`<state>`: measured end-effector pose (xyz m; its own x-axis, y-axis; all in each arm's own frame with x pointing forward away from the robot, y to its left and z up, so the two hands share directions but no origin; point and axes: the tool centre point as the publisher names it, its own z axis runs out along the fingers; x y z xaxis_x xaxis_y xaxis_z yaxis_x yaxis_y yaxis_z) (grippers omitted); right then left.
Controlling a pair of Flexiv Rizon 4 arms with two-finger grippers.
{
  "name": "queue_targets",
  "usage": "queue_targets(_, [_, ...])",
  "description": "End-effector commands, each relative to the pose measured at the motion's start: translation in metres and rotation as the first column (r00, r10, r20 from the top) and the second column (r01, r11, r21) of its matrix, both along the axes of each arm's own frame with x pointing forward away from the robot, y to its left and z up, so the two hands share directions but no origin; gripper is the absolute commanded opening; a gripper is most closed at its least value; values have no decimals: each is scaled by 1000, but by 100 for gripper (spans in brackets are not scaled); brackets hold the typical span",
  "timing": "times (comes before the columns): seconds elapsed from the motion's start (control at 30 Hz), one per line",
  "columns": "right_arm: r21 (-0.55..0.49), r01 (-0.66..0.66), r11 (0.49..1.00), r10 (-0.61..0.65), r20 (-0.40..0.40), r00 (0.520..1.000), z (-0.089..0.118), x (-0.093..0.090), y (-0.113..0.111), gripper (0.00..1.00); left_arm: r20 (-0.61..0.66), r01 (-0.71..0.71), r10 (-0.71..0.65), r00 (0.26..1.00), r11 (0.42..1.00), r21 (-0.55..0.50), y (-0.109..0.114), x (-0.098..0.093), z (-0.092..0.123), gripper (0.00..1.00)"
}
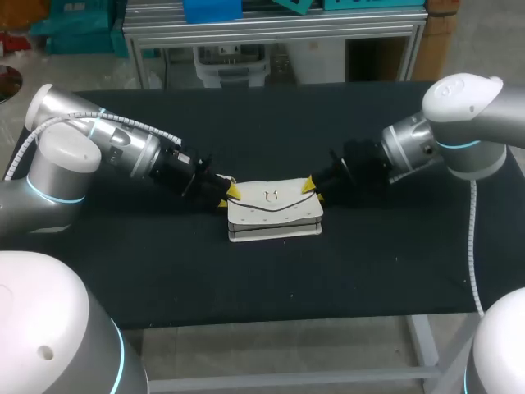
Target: Pick up the bag, open it, inspect its contents, close it, and place it on the opposite side
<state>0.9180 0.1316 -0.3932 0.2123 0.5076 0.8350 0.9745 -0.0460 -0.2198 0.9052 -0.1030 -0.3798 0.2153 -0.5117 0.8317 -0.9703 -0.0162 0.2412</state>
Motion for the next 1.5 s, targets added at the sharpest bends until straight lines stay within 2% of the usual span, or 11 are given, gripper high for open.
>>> queue_targets(0.03, [5,19,1000,-19,13,1000,-6,-3,1,8,10,-7,7,1000,1000,-1,-5,-2,-6,43])
queue_targets(0.07, [3,25,1000,-25,23,999,-3,-3,1,36,13,-6,6,1000,1000,-2,-5,-2,-4,47])
queue_targets(0.1, [2,26,1000,-26,32,999,-1,-3,1,49,18,-7,7,1000,1000,-1,-6,-3,-2,49])
queue_targets(0.13, [-1,30,1000,-30,56,998,4,-3,0,95,24,-6,6,1000,1000,-2,-6,-3,0,56])
queue_targets(0.27, [-1,47,999,-47,126,991,19,-4,-1,100,51,-1,1,999,1000,-8,-8,-6,8,53])
queue_targets(0.57, [23,61,998,-64,177,982,23,-8,1,49,61,4,-3,998,1000,-16,-9,-7,11,42])
queue_targets(1.2, [18,103,995,-104,188,977,-1,-6,0,44,26,-2,3,1000,999,-49,-15,-2,-13,45])
queue_targets(1.27, [31,115,993,-119,192,974,1,-4,-1,29,36,-1,3,999,999,-50,-16,-3,-9,40])
queue_targets(1.3, [38,118,992,-124,193,973,2,-3,-2,4,40,-1,3,999,999,-50,-16,-4,-8,34])
queue_targets(1.37, [44,120,992,-126,207,970,5,-2,-1,0,52,2,0,999,999,-50,-18,-5,-6,0])
queue_targets(1.5, [57,107,993,-118,225,967,6,-1,0,0,59,4,-2,998,999,-44,-19,-7,-5,0])
